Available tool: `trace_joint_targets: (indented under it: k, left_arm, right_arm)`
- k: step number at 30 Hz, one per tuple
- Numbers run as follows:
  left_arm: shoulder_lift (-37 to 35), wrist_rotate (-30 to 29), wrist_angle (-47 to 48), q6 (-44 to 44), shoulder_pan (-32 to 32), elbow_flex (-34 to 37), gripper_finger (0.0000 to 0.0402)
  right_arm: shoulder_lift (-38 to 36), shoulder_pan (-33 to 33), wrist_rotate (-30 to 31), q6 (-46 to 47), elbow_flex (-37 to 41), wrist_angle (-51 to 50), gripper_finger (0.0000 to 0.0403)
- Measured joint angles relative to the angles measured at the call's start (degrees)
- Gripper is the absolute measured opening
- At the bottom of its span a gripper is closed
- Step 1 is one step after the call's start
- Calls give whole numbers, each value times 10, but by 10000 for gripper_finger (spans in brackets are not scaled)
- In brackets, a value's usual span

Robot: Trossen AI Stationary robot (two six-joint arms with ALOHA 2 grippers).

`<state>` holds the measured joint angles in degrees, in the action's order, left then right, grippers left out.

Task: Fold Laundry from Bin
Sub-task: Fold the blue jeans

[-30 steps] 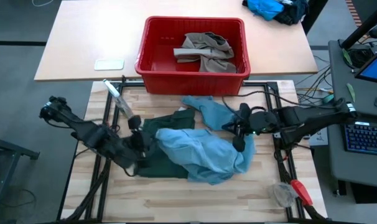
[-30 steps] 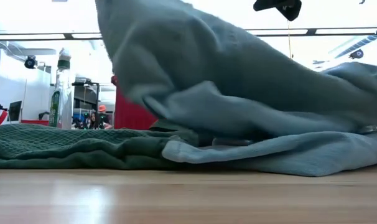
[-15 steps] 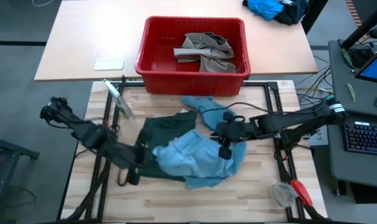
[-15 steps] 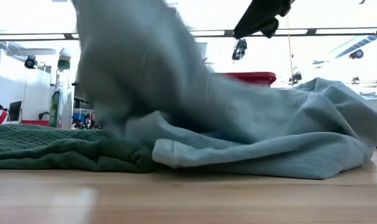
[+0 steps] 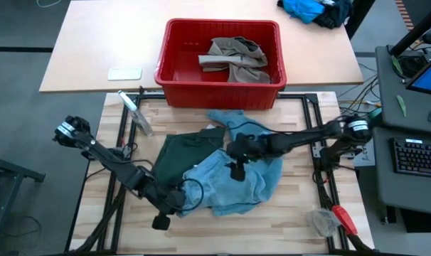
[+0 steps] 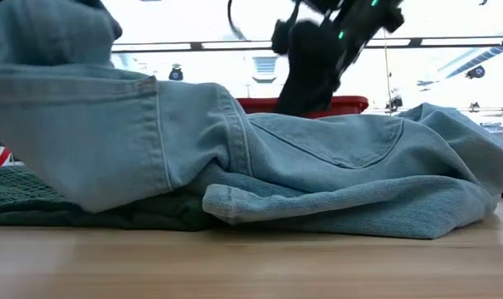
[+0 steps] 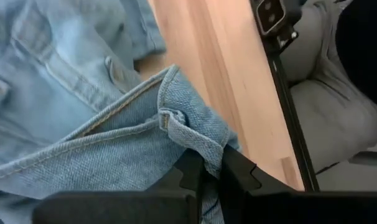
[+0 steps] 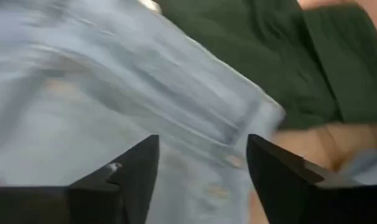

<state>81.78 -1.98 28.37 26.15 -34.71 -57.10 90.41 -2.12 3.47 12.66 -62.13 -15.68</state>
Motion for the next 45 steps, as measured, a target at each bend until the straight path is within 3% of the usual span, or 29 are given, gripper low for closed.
trace_joint_targets:
  k: [4,7,15,22,27,35,40,45]
  left_arm:
    - [19,1,-3,20,-6,2,7]
    - [29,1,-4,25,-6,2,7]
    - [34,-5,-6,22,-6,2,10]
    - [34,-23,-7,4,-5,2,11]
    - [34,-36,-9,1,-5,2,11]
    - [34,-66,-13,0,-5,2,12]
    - [26,-78,-3,-1,-6,2,11]
    - [-15,-123,52,16,-13,-14,10]
  right_arm:
    - [35,46,-3,5,0,2,277]
    - [60,77,-41,10,-2,9,302]
    - [102,134,-281,2,-2,41,333]
    - [130,140,-431,9,-2,107,315]
    - [125,137,-434,5,-2,117,249]
    - [100,118,-430,-2,-2,119,32]
    - [54,105,-414,-3,-2,88,22]
    - [-56,90,-296,-29,-2,6,20]
